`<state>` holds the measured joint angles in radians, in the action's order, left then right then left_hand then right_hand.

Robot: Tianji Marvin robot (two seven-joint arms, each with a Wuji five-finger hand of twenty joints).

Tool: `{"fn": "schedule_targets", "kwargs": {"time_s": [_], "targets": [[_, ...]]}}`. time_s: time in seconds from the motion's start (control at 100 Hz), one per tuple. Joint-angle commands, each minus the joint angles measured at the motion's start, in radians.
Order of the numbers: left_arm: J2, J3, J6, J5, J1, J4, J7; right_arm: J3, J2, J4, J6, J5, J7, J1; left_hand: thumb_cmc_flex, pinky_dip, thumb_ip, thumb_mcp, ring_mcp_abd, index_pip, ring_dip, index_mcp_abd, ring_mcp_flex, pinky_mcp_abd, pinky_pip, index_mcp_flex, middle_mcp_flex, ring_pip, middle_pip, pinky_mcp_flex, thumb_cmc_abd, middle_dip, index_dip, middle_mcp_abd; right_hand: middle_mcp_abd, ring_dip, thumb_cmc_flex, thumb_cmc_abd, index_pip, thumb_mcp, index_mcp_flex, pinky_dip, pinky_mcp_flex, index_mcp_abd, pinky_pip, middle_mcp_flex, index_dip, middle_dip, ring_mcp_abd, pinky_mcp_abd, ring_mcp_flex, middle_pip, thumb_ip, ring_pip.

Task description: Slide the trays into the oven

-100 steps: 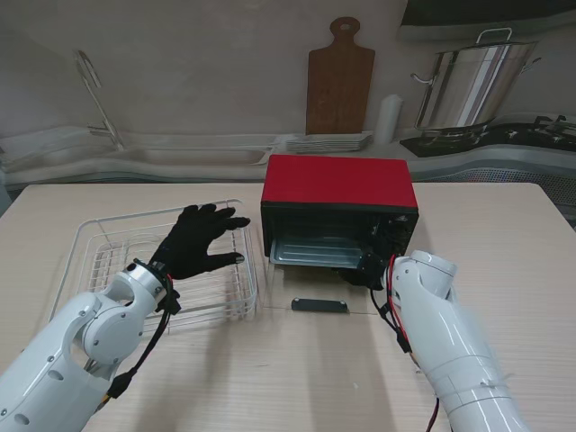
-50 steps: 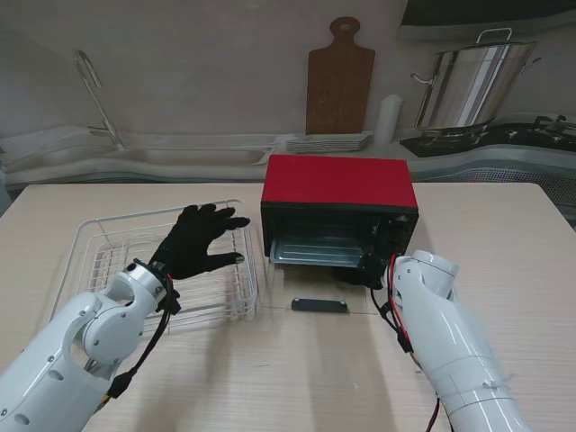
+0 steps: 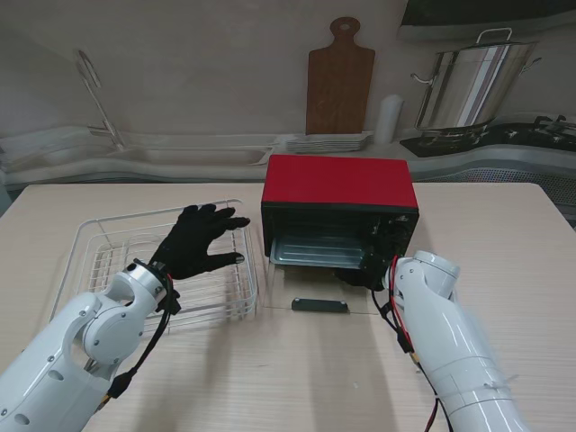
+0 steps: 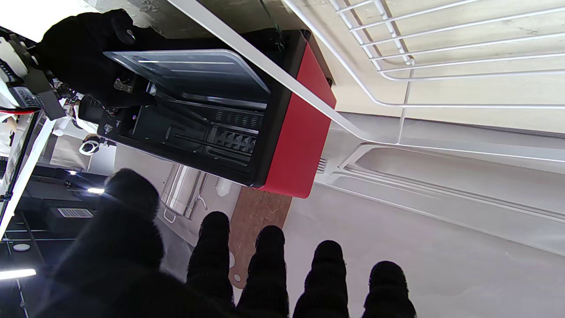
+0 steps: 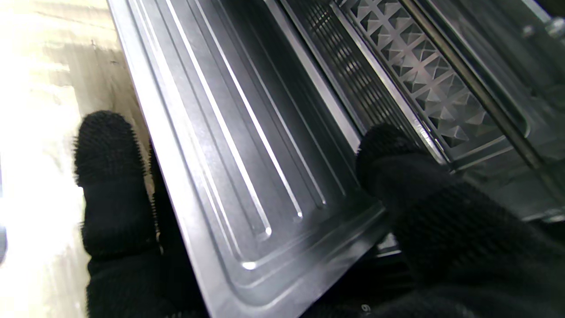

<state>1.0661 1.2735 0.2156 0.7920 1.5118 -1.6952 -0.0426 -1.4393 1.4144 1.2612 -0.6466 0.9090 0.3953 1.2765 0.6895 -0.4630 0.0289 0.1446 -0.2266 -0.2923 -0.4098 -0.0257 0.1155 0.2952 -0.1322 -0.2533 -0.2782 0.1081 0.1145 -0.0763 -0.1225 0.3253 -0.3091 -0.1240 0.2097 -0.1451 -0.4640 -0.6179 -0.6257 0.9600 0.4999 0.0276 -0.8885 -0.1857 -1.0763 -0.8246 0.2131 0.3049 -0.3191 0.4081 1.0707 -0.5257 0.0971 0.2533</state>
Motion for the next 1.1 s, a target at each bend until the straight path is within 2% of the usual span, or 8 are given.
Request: {"fn": "schedule_targets", "kwargs": {"time_s": [0.0, 0.18, 0.3, 0.4, 0.54, 0.6, 0.87, 1.09], "targets": [[0.006, 0.002, -0.004, 0.0, 0.007, -0.011, -0.014, -0.006, -0.003, -0.033, -0.01, -0.004, 0.0, 0.026, 0.011, 0.016, -0.034, -0.013, 0.018, -0.004, 0.005, -0.013, -0.03, -0.029, 0.053, 0.034, 0.037, -0.017, 0.008, -0.011, 0.025, 0.004, -0.012, 0.012, 0.034, -0.018, 0.048, -0.02, 0.012, -0.04, -0.019, -0.003, 0.003, 0.015, -0.07, -0.043, -0.016, -0.014, -0.026, 0.119, 0.075, -0.005, -0.019, 0.043], [0.006, 0.0, -0.006, 0.0, 0.007, -0.012, -0.015, -0.013, -0.003, -0.035, -0.022, 0.006, -0.004, 0.026, 0.011, 0.017, -0.034, -0.013, 0.019, -0.003, 0.005, -0.014, -0.03, -0.029, 0.053, 0.037, 0.036, -0.017, 0.008, -0.012, 0.025, 0.004, -0.012, 0.012, 0.021, -0.014, 0.052, 0.001, 0.028, -0.076, -0.029, -0.001, -0.005, 0.009, -0.098, -0.171, -0.021, -0.038, -0.038, 0.143, 0.084, 0.03, -0.028, 0.065], [0.006, 0.0, -0.007, 0.0, 0.007, -0.012, -0.015, -0.016, -0.002, -0.034, -0.028, 0.009, -0.001, 0.025, 0.01, 0.018, -0.034, -0.013, 0.019, -0.002, 0.005, -0.015, -0.03, -0.028, 0.053, 0.039, 0.037, -0.017, 0.008, -0.012, 0.025, 0.005, -0.011, 0.013, 0.047, 0.0, 0.056, 0.006, 0.059, -0.079, -0.026, 0.002, 0.005, -0.024, -0.082, -0.254, -0.037, -0.062, -0.053, 0.155, 0.083, 0.071, -0.031, 0.045], [0.006, -0.001, -0.008, -0.001, 0.007, -0.012, -0.015, -0.017, -0.002, -0.031, -0.03, 0.005, -0.003, 0.025, 0.01, 0.018, -0.034, -0.013, 0.019, -0.002, 0.005, -0.016, -0.03, -0.029, 0.053, 0.038, 0.036, -0.017, 0.009, -0.012, 0.025, 0.005, -0.011, 0.013, 0.053, 0.007, 0.054, 0.007, 0.089, -0.075, -0.008, 0.003, 0.007, -0.039, -0.076, -0.308, -0.052, -0.098, -0.055, 0.159, 0.082, 0.145, -0.032, 0.029], [0.006, -0.002, -0.008, -0.001, 0.006, -0.011, -0.014, -0.016, -0.007, -0.025, -0.04, -0.03, -0.026, 0.029, 0.011, 0.019, -0.034, -0.012, 0.018, -0.002, 0.005, -0.016, -0.03, -0.029, 0.054, 0.038, 0.035, -0.017, 0.009, -0.012, 0.025, 0.006, -0.011, 0.013, 0.045, 0.009, 0.047, 0.002, 0.103, -0.06, 0.002, 0.003, 0.005, -0.032, -0.076, -0.423, -0.058, -0.207, -0.06, 0.159, 0.078, 0.379, -0.034, 0.02], [0.006, -0.002, -0.008, -0.001, 0.005, -0.011, -0.014, -0.014, -0.008, -0.023, -0.041, -0.044, -0.034, 0.031, 0.011, 0.019, -0.034, -0.012, 0.017, -0.003, 0.005, -0.016, -0.03, -0.029, 0.053, 0.037, 0.035, -0.017, 0.009, -0.011, 0.024, 0.006, -0.011, 0.013, 0.043, 0.009, 0.037, -0.003, 0.094, -0.049, 0.009, 0.003, 0.004, -0.03, -0.077, -0.417, -0.054, -0.208, -0.059, 0.155, 0.077, 0.385, -0.037, 0.02], [0.006, -0.001, -0.006, -0.001, 0.005, -0.01, -0.013, -0.011, -0.008, -0.014, -0.045, -0.06, -0.027, 0.034, 0.011, 0.019, -0.034, -0.011, 0.019, -0.006, 0.005, -0.015, -0.03, -0.029, 0.052, 0.035, 0.035, -0.016, 0.009, -0.012, 0.024, 0.006, -0.013, 0.014, 0.085, -0.006, -0.044, -0.082, -0.041, 0.21, 0.137, -0.008, -0.046, -0.031, -0.155, -0.415, 0.01, -0.2, -0.049, 0.118, 0.109, 0.39, -0.062, 0.065], [0.007, 0.001, -0.004, -0.002, 0.007, -0.01, -0.01, -0.016, -0.005, -0.012, -0.058, -0.061, -0.015, 0.036, 0.01, 0.019, -0.033, -0.01, 0.023, -0.008, 0.006, -0.015, -0.03, -0.029, 0.051, 0.034, 0.034, -0.017, 0.011, -0.012, 0.023, 0.008, -0.015, 0.012, 0.103, -0.004, -0.026, -0.099, 0.006, 0.158, 0.147, -0.016, -0.065, -0.101, -0.204, -0.428, -0.012, -0.199, -0.046, 0.106, 0.138, 0.386, -0.033, 0.084]]}}
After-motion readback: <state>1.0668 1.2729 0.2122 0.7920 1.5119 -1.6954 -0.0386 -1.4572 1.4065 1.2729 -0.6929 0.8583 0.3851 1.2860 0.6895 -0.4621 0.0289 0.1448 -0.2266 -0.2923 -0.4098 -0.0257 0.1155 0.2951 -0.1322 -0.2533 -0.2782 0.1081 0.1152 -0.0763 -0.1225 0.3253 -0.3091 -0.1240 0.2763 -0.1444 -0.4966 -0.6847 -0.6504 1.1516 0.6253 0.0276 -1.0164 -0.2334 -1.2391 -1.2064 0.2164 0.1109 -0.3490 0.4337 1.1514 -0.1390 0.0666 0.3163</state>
